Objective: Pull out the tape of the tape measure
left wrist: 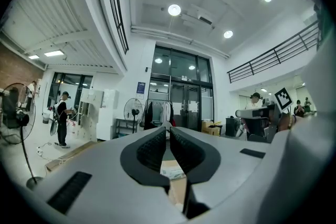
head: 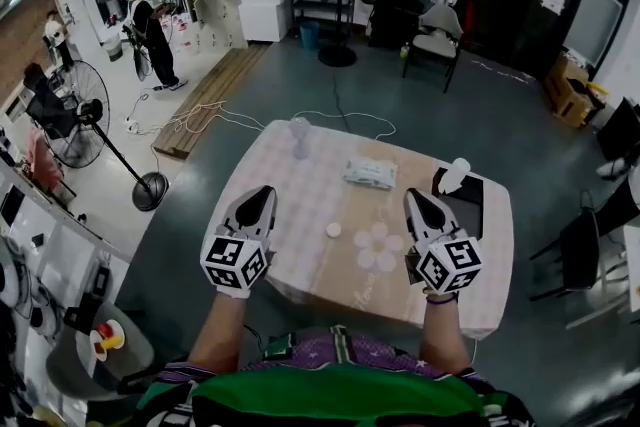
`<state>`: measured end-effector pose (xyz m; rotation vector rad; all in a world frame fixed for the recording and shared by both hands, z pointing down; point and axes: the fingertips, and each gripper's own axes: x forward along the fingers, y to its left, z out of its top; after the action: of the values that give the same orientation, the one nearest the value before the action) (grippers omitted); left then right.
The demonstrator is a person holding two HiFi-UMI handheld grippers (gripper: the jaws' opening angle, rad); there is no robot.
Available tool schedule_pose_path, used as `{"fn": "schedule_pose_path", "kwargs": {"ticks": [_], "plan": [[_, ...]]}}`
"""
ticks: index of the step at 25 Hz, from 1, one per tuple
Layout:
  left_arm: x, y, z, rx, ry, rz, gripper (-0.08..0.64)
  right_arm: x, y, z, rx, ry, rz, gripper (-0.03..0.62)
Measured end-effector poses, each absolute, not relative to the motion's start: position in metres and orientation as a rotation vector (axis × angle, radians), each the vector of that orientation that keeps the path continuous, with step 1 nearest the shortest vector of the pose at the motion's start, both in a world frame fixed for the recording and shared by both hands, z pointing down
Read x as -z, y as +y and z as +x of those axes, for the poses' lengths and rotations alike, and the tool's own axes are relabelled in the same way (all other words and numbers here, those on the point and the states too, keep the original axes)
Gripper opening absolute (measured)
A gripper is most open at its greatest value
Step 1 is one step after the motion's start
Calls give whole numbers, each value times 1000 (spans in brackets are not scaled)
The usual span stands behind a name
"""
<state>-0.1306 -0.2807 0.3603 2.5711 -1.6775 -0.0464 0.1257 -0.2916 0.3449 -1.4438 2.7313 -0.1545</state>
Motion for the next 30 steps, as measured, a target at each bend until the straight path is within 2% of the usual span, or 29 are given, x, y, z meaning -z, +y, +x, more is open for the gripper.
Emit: {"fn": "schedule_pose_path", "kwargs": {"ticks": [4,7,10,11,16,21,23,30], "plan": [[-355,-281,-120,71,-1696,2583,58,-352,-297,136,164,2732,-1421,8],[-351,-282,-112,78,-1699,2608,162,-356,-300,141,167,2730,-1406,8],[-348,-285,-103,73,-1692,2635,296,-359,-305,145,174,2727,-1403,8],[-349,-286,-101,67,-1688,2640,314,-361,-306,146,180,2727,-1403,8],[-355,-297,-92,52,-1655,2637,331,-363,-312,149,167,2748,-1415,17],[-362,-307,-81,25,-1630,2650,333,-363,-312,148,140,2787,-1360,235],[-367,-312,-75,5,-1608,2658,333,-367,-318,149,150,2796,-1345,286],[-387,-319,-52,-111,-1554,2715,333,-384,-327,153,124,2832,-1395,288]]}}
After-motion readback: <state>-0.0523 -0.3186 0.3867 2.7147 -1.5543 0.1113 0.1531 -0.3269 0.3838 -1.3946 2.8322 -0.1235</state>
